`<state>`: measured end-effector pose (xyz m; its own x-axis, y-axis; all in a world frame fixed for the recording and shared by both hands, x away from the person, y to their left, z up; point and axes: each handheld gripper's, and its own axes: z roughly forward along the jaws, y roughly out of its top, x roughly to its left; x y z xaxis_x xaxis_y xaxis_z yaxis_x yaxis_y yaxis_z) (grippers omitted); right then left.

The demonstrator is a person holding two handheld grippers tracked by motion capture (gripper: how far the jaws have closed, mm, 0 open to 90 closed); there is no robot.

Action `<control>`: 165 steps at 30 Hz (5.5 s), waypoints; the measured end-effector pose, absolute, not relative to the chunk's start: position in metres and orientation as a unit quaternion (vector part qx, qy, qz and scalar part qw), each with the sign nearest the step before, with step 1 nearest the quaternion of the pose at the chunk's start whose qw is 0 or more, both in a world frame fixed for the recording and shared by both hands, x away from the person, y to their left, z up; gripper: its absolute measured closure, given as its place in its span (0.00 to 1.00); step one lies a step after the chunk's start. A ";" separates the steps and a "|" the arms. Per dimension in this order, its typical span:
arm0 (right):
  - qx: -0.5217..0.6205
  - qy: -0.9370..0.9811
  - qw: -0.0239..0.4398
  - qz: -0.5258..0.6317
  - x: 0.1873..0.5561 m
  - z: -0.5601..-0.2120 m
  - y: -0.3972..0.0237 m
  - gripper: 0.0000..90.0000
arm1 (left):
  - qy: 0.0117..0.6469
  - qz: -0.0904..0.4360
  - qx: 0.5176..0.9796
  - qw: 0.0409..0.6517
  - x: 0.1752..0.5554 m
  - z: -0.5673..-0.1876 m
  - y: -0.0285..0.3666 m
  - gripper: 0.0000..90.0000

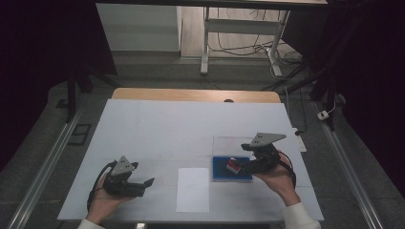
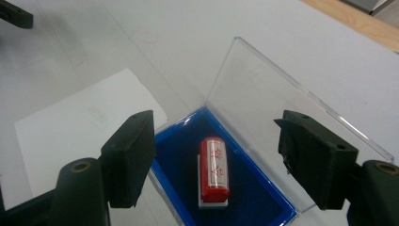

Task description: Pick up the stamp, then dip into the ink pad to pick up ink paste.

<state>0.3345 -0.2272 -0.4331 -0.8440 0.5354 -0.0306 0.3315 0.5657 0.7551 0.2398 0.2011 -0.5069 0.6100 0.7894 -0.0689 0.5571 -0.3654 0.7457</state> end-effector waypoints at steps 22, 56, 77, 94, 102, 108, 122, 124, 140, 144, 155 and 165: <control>0.254 0.905 0.100 0.327 0.350 -0.464 -0.213 0.50 | 0.416 0.150 0.814 0.377 0.240 -0.509 0.203 0.18; 0.251 0.909 0.098 0.318 0.349 -0.467 -0.213 0.78 | 0.416 0.151 0.816 0.371 0.240 -0.511 0.203 0.19; 0.248 0.882 0.120 0.381 0.340 -0.439 -0.224 0.78 | 0.418 0.151 0.816 0.370 0.241 -0.512 0.204 0.19; 0.245 0.860 0.150 0.422 0.329 -0.415 -0.233 0.78 | 0.417 0.153 0.816 0.369 0.242 -0.512 0.204 0.19; 0.243 0.865 0.151 0.412 0.328 -0.414 -0.232 0.78 | 0.418 0.153 0.816 0.369 0.242 -0.512 0.204 0.19; 0.243 0.870 0.150 0.401 0.329 -0.417 -0.229 0.78 | 0.418 0.154 0.817 0.368 0.242 -0.512 0.204 0.19; 0.244 0.881 0.144 0.378 0.332 -0.429 -0.219 0.78 | 0.414 0.155 0.819 0.366 0.241 -0.512 0.204 0.19; 0.243 0.882 0.144 0.378 0.333 -0.430 -0.218 0.78 | 0.414 0.155 0.819 0.366 0.241 -0.512 0.204 0.19; 0.244 0.901 0.129 0.336 0.339 -0.456 -0.207 0.78 | 0.414 0.154 0.821 0.363 0.241 -0.513 0.203 0.19; 0.246 0.902 0.129 0.330 0.340 -0.459 -0.207 0.78 | 0.413 0.154 0.821 0.363 0.241 -0.513 0.203 0.19; 0.248 0.906 0.134 0.314 0.343 -0.466 -0.208 0.78 | 0.412 0.153 0.822 0.362 0.241 -0.513 0.204 0.19; 0.255 0.910 0.129 0.301 0.345 -0.470 -0.208 0.78 | 0.411 0.153 0.823 0.361 0.241 -0.514 0.204 0.19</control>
